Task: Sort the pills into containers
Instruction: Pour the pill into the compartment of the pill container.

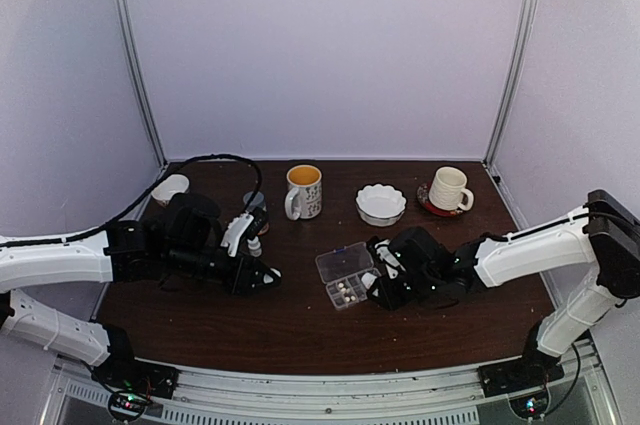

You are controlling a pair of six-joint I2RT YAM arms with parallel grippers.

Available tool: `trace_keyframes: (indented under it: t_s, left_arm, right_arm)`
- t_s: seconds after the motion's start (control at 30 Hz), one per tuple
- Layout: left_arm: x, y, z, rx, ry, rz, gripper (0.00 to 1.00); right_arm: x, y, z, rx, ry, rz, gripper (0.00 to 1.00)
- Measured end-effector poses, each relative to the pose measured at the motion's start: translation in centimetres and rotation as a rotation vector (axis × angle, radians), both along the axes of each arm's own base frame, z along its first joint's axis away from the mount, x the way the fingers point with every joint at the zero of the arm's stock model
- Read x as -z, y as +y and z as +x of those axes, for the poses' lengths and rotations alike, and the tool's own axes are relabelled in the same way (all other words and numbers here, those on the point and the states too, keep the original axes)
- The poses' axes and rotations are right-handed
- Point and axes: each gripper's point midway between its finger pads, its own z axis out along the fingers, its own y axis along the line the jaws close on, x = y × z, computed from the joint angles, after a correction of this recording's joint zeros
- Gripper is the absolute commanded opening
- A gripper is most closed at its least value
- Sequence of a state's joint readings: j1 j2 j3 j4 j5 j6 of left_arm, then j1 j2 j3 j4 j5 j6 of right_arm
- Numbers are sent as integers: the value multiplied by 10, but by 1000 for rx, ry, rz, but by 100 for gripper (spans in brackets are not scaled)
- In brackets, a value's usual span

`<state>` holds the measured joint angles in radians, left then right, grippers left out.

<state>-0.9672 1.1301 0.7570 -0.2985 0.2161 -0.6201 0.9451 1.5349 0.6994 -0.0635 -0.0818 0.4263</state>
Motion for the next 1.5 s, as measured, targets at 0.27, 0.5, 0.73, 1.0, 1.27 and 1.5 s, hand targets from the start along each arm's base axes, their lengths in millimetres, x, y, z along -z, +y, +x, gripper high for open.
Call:
trace_keyframes:
  t_s: [0.27, 0.5, 0.73, 1.0, 1.27, 1.5]
  left_arm:
    - [0, 0, 0, 1, -3, -1, 0]
    - [-1, -1, 0, 1, -5, -5, 0]
    - [2, 2, -1, 1, -3, -1, 0]
    - [-1, 2, -2, 1, -9, -10, 0]
    - [-1, 2, -2, 2, -8, -11, 0]
    - [-1, 2, -2, 2, -8, -11, 0]
  right_arm:
    - [-5, 2, 3, 3, 3, -3, 0]
    - [-3, -1, 7, 18, 20, -17, 0]
    - [-2, -1, 7, 18, 27, -19, 0]
    - [-6, -1, 7, 18, 22, -12, 0]
    - [0, -3, 6, 20, 41, -38, 0]
    - [-2, -4, 6, 20, 42, -41, 0]
